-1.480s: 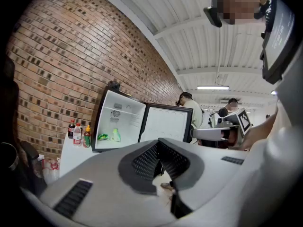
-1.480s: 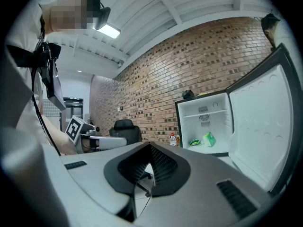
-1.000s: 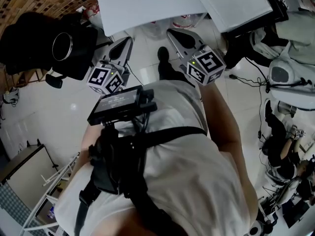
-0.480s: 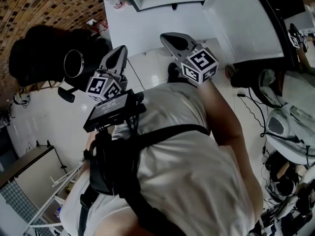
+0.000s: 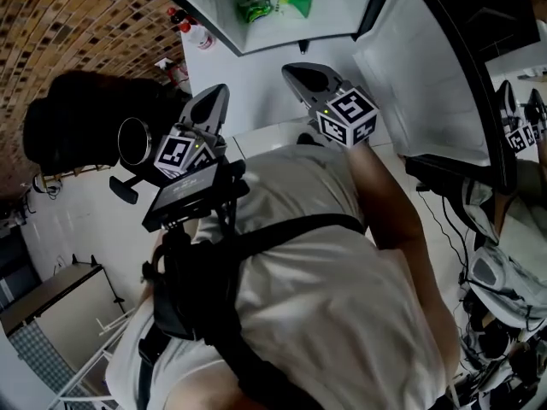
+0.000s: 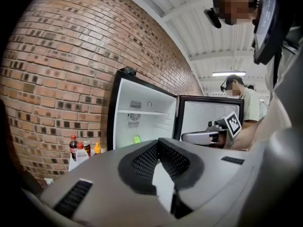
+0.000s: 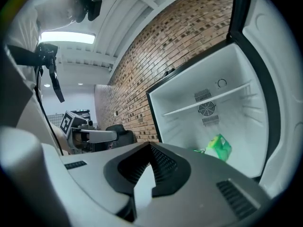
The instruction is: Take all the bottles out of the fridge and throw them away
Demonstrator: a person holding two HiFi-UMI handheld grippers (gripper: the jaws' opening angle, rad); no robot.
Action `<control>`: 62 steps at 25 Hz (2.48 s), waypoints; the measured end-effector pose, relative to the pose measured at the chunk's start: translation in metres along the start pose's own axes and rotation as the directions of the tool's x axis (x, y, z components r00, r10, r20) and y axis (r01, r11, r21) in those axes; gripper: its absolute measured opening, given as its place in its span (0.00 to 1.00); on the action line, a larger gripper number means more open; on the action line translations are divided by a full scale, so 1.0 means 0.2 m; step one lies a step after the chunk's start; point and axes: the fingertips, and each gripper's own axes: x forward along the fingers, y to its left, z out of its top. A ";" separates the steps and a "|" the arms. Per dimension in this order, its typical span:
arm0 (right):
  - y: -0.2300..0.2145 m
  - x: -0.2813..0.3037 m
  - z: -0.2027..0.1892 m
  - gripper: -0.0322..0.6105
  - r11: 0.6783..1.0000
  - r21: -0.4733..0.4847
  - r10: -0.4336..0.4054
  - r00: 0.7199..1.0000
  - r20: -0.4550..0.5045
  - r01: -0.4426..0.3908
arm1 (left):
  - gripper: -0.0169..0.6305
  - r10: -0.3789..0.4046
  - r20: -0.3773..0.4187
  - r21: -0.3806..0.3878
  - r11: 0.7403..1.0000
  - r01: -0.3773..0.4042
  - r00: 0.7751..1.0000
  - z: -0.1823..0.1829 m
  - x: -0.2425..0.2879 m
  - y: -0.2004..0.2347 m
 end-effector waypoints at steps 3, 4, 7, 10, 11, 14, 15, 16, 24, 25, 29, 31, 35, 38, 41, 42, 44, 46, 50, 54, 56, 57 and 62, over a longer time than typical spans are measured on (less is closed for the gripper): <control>-0.08 0.03 0.03 0.06 1.000 -0.005 0.013 1.000 -0.007 -0.013 | 0.05 0.012 -0.002 -0.012 1.000 -0.012 1.000 0.02 0.07 0.02; -0.10 0.04 0.04 0.06 1.000 -0.006 0.017 1.000 -0.007 -0.017 | 0.05 0.014 -0.006 -0.014 1.000 -0.015 1.000 0.02 0.09 0.03; -0.14 0.08 0.05 0.06 1.000 0.000 0.022 1.000 0.000 -0.022 | 0.05 0.017 -0.027 -0.026 1.000 -0.018 0.999 0.00 0.12 0.05; -0.17 0.08 0.03 0.06 0.999 0.028 0.026 1.000 0.008 -0.026 | 0.05 0.024 -0.054 -0.046 0.999 -0.027 0.998 -0.04 0.14 0.07; -0.18 0.08 0.02 0.06 0.999 0.039 0.025 1.000 0.008 -0.025 | 0.05 0.027 -0.061 -0.049 0.998 -0.030 0.998 -0.05 0.15 0.08; -0.23 0.08 -0.02 0.06 0.998 0.067 0.014 1.000 0.000 -0.014 | 0.05 0.030 -0.070 -0.050 0.998 -0.033 0.997 -0.05 0.18 0.09; -0.23 0.07 -0.02 0.06 0.997 0.072 0.010 1.000 0.000 -0.010 | 0.05 0.030 -0.073 -0.054 0.998 -0.034 0.997 -0.05 0.19 0.09; -0.23 0.06 -0.02 0.06 0.997 0.073 0.007 1.000 0.000 -0.007 | 0.05 0.029 -0.079 -0.060 0.998 -0.034 0.996 -0.06 0.19 0.09; -0.27 0.07 -0.02 0.06 0.997 0.067 -0.031 0.999 -0.011 0.032 | 0.05 -0.013 -0.086 -0.074 0.997 0.006 0.996 -0.09 0.26 0.12; -0.27 0.07 -0.02 0.06 0.997 0.066 -0.038 0.999 -0.011 0.039 | 0.05 -0.021 -0.088 -0.076 0.997 0.014 0.996 -0.09 0.27 0.13; -0.27 0.09 -0.01 0.06 0.996 0.070 -0.061 0.998 -0.009 0.062 | 0.05 -0.045 -0.090 -0.075 0.996 0.038 0.995 -0.08 0.29 0.14; -0.26 0.09 -0.01 0.06 0.996 0.067 -0.061 0.998 -0.013 0.062 | 0.05 -0.050 -0.088 -0.074 0.996 0.043 0.995 -0.06 0.30 0.14; -0.28 0.11 0.01 0.06 0.996 0.065 -0.069 0.998 -0.009 0.069 | 0.05 -0.062 -0.090 -0.070 0.996 0.056 0.994 -0.05 0.31 0.16; -0.29 0.14 0.02 0.06 0.995 0.066 -0.073 0.997 -0.006 0.073 | 0.05 -0.065 -0.102 -0.067 0.996 0.058 0.993 -0.06 0.32 0.19; -0.30 0.13 0.02 0.06 0.994 0.070 -0.085 0.996 -0.008 0.085 | 0.05 -0.090 -0.121 -0.054 0.995 0.084 0.989 -0.07 0.36 0.17; -0.30 0.12 0.01 0.06 0.993 0.072 -0.092 0.996 -0.009 0.093 | 0.05 -0.104 -0.130 -0.043 0.994 0.099 0.986 -0.07 0.38 0.15; -0.31 0.10 0.01 0.06 0.991 0.077 -0.108 0.994 -0.009 0.108 | 0.05 -0.129 -0.155 -0.001 0.991 0.130 0.979 -0.07 0.43 0.12; -0.32 0.07 0.01 0.06 0.989 0.083 -0.124 0.992 -0.008 0.124 | 0.04 -0.148 -0.187 0.064 0.985 0.162 0.971 -0.07 0.49 0.09; -0.35 0.01 -0.01 0.06 0.982 0.101 -0.159 0.987 -0.005 0.159 | 0.03 -0.187 -0.241 0.198 0.951 0.237 0.952 -0.11 0.63 0.05; -0.36 -0.05 -0.02 0.06 0.975 0.128 -0.184 0.983 0.010 0.181 | 0.03 -0.198 -0.339 0.325 0.893 0.312 0.920 -0.20 0.79 -0.01; -0.37 -0.08 -0.02 0.06 0.971 0.137 -0.200 0.980 0.018 0.196 | 0.03 -0.155 -0.386 0.422 0.847 0.323 0.909 -0.24 0.87 0.00; -0.38 -0.10 -0.03 0.06 0.968 0.142 -0.210 0.978 0.022 0.205 | 0.03 -0.125 -0.404 0.471 0.821 0.323 0.906 -0.27 0.90 0.01; -0.42 -0.19 -0.04 0.06 0.955 0.162 -0.255 0.966 0.033 0.247 | 0.06 0.011 -0.453 0.609 0.735 0.300 0.892 -0.36 1.06 0.12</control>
